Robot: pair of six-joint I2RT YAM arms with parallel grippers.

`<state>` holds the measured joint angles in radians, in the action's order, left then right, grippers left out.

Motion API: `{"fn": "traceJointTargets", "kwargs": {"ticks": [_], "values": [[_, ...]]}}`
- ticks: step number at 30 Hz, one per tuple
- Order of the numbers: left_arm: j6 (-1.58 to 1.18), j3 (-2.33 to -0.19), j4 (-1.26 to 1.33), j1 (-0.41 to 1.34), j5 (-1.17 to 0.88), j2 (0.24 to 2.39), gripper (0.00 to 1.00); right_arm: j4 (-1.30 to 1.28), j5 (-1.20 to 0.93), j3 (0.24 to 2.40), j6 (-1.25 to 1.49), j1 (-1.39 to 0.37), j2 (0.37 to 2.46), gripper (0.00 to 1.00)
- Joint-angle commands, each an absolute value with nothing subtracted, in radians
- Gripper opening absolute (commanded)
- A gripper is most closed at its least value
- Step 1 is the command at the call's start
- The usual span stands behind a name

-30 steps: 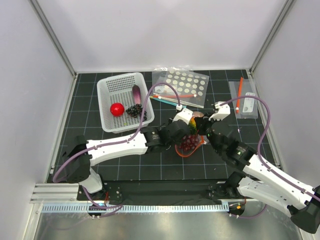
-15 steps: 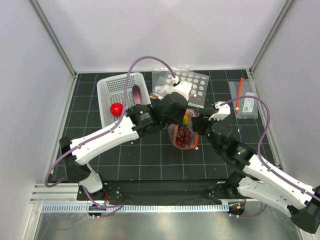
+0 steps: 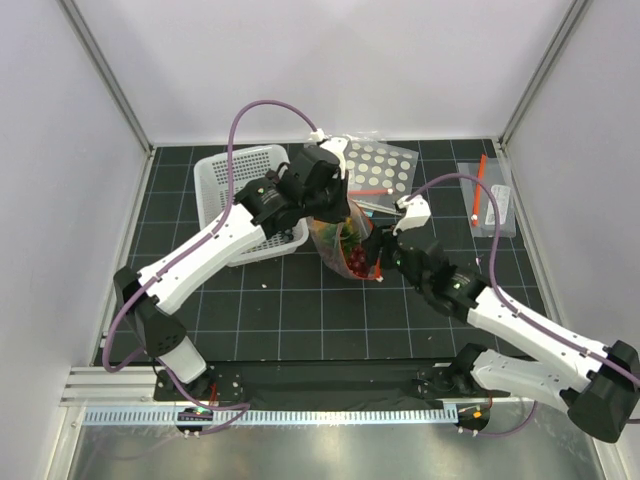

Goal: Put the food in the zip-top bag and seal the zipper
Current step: Adjust the zipper food storage bag at the center of the board.

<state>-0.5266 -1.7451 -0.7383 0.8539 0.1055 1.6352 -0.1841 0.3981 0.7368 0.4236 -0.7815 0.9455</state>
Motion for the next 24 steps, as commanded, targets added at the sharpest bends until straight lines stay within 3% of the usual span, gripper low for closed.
{"fn": "traceJointTargets", "kwargs": {"ticks": [1, 6, 10, 15, 18, 24], "values": [[-0.542, -1.764, -0.710, 0.847, 0.057, 1.588, 0.00, -0.204, 0.394, 0.787, 0.408, -0.778, 0.980, 0.65], [-0.541, -1.769, -0.719, 0.839, 0.078, 1.571, 0.00, -0.207, 0.431, 0.781, 0.422, -0.776, 1.014, 0.50], [-0.541, -1.773, -0.723, 0.830, 0.080, 1.563, 0.00, -0.216, 0.426, 0.779, 0.442, -0.778, 1.045, 0.47], [-0.538, -1.786, -0.738, 0.813, 0.107, 1.555, 0.00, -0.232, 0.413, 0.778, 0.476, -0.778, 1.071, 0.24], [-0.535, -1.784, -0.741, 0.810, 0.126, 1.551, 0.00, -0.282, 0.417, 0.793, 0.485, -0.778, 1.063, 0.01], [-0.526, -1.789, -0.773, 0.808, 0.132, 1.580, 0.00, -0.527, 0.367, 0.935, 0.488, -0.778, 0.930, 0.01]]}}
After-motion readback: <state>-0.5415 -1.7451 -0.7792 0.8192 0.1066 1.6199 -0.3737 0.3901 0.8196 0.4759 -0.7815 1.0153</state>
